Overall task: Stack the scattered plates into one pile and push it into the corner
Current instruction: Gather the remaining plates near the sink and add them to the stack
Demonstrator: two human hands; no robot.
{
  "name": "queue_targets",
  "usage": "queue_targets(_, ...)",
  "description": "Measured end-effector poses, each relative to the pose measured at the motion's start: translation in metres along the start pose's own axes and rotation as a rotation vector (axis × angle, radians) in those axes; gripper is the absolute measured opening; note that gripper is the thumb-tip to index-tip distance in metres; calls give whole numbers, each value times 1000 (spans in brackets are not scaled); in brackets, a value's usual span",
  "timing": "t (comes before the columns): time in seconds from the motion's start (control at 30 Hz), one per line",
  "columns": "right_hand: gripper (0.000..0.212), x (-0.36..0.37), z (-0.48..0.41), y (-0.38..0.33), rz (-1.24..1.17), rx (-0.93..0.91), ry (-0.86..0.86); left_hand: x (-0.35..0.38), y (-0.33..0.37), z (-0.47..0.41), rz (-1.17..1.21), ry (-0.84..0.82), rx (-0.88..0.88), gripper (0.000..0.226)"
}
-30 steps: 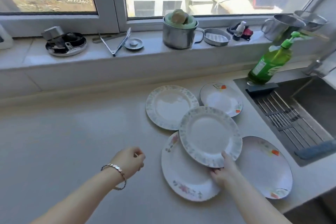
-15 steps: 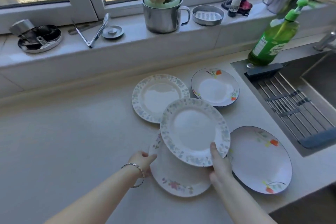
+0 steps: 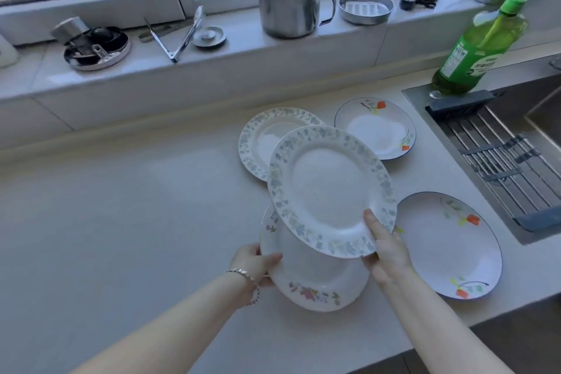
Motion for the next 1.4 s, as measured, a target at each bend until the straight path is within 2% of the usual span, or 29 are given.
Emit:
queue_targets(0.17, 13, 20, 7, 1, 48, 13, -68, -64, -1, 41, 23, 60, 158, 3)
queue_targets(0.2, 15, 27, 8, 3, 65, 27, -90, -83, -1, 53, 24, 89, 188, 7)
queue_targets(0.3, 33, 55, 14, 16, 94, 74, -154, -155, -5, 94, -43, 297, 271, 21)
queue_targets(0.4, 25, 93, 28, 38, 133, 110, -236, -228, -11, 138, -80, 523, 367, 37)
queue_targets(0.47, 16, 124, 44, 60, 187, 145, -306, -277, -18, 168, -67, 669, 420, 31)
queue_targets(0.6, 17, 188, 84, 119, 322, 218, -421, -374, -51, 228, 78, 966, 474, 20)
queue_targets(0.77, 16, 261, 145, 209, 430, 236, -533, -493, -125, 284, 287, 1183, 466, 28)
queue_targets(0.93, 14, 308, 199, 297, 457, 317, -522, -574, -187, 307, 383, 1234, 390, 29)
queue_targets(1.13, 5, 343, 242, 353, 488, 345, -548, -618, -233, 302, 445, 1209, 336, 24)
queue_targets(1.3, 12, 349, 251, 372, 517, 371, -565, -627, -254, 294, 503, 1163, 268, 27)
queue_targets(1.4, 30, 353, 252, 374, 560, 370, -576, -631, -262, 293, 491, 1144, 193, 29)
Point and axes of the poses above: each hand's wrist, its own z-axis away from the middle knuckle, its own x-axis out of the palm, y = z × x, the point moved 5 cm from there along -z, towards the middle knuckle
